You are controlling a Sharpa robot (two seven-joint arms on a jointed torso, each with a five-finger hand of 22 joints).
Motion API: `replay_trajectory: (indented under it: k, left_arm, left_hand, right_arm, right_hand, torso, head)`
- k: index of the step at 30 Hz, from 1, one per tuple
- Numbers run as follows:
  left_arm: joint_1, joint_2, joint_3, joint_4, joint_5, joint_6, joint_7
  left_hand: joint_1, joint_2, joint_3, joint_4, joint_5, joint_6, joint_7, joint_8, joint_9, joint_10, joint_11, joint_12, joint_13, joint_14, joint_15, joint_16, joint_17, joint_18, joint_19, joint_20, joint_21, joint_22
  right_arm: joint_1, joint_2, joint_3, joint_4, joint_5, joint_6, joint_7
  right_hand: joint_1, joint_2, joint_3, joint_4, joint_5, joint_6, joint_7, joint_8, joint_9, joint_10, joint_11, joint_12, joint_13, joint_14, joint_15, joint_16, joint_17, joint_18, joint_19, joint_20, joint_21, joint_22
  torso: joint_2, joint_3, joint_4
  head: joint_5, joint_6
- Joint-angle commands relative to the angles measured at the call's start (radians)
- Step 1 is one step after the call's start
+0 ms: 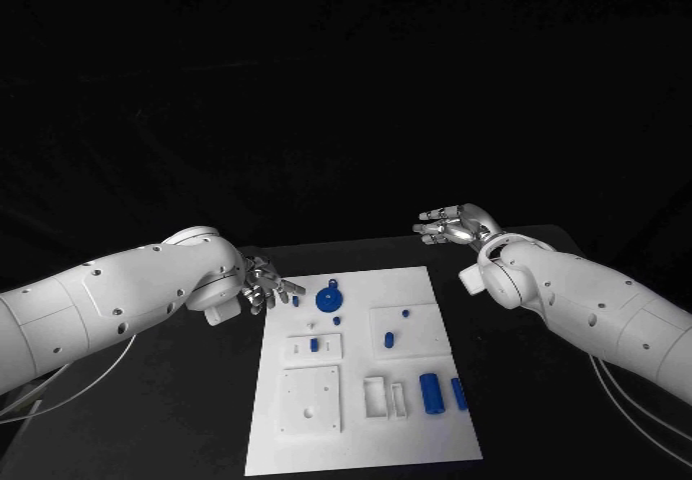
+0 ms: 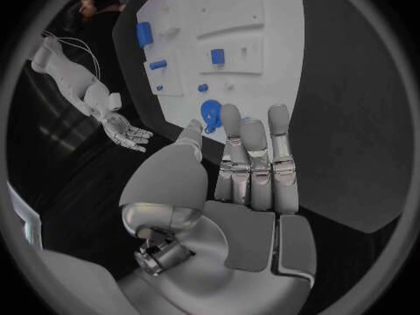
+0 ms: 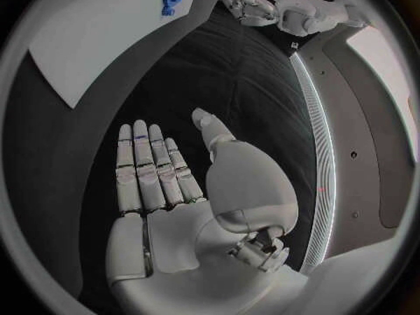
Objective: Assemble the parts on the task board
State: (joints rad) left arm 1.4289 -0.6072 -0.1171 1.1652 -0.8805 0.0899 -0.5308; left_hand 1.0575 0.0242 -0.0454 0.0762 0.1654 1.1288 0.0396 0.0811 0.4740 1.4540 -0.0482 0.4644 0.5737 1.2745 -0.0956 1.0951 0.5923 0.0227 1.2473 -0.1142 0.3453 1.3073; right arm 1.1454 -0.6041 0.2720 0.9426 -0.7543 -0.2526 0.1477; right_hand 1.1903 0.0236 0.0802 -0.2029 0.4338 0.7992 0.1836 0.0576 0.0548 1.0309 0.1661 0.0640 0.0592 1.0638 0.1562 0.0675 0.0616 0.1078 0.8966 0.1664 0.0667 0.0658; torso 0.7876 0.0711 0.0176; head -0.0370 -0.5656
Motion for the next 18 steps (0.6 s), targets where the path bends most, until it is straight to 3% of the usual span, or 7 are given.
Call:
replay_trajectory:
  k: [1,9,18]
  left_arm:
    - [0.004,0.013,0.001,-0.037,-0.009,0.014,0.029]
    - [0.003,0.069,0.001,-0.157,-0.017,0.029,0.051]
    - [-0.017,0.137,0.000,-0.271,-0.030,0.070,0.065]
  left_hand:
    - [0.001,0.012,-0.008,-0.003,0.007,-0.006,0.001,0.013,-0.036,-0.009,0.003,0.009,0.002,-0.004,0.002,0.007,-0.006,-0.003,0.007,0.002,-0.006,0.019]
    - [-0.001,0.006,-0.007,-0.001,0.011,-0.038,0.016,0.017,-0.177,-0.020,0.011,0.022,0.005,-0.010,0.008,0.018,-0.017,0.002,0.007,0.008,-0.008,0.020]
    - [-0.005,0.004,-0.005,0.002,0.010,-0.051,0.020,0.019,-0.204,-0.028,0.013,0.028,0.007,-0.013,0.010,0.020,-0.019,0.002,0.004,0.010,-0.008,0.020]
  right_arm:
    - [0.000,0.001,0.001,0.002,0.004,0.001,0.013]
    - [0.000,0.002,0.001,0.007,0.004,0.000,0.013]
    - [0.000,-0.004,0.001,0.024,0.004,-0.005,0.012]
  right_hand:
    - [0.004,0.005,-0.004,0.000,0.005,0.002,-0.002,-0.004,-0.001,-0.002,-0.003,-0.004,-0.002,-0.004,0.000,-0.005,-0.002,-0.015,0.001,0.000,0.002,-0.001]
    - [0.003,0.005,-0.004,0.000,0.005,0.001,-0.002,-0.004,-0.001,-0.002,-0.002,-0.004,-0.002,-0.004,0.000,-0.005,-0.002,-0.016,-0.001,0.000,0.002,-0.001]
    - [0.002,0.004,-0.005,0.000,0.006,0.000,-0.002,-0.004,-0.001,-0.002,-0.003,-0.004,-0.002,-0.004,0.000,-0.005,-0.002,-0.016,-0.002,-0.001,0.002,-0.001]
  torso:
    - [0.002,0.0011,-0.0025]
    - [0.005,0.0022,-0.0057]
    - [0.017,0.0037,-0.0133]
  head:
    - [0.005,0.003]
    - [0.007,0.004]
    - [0.012,0.011]
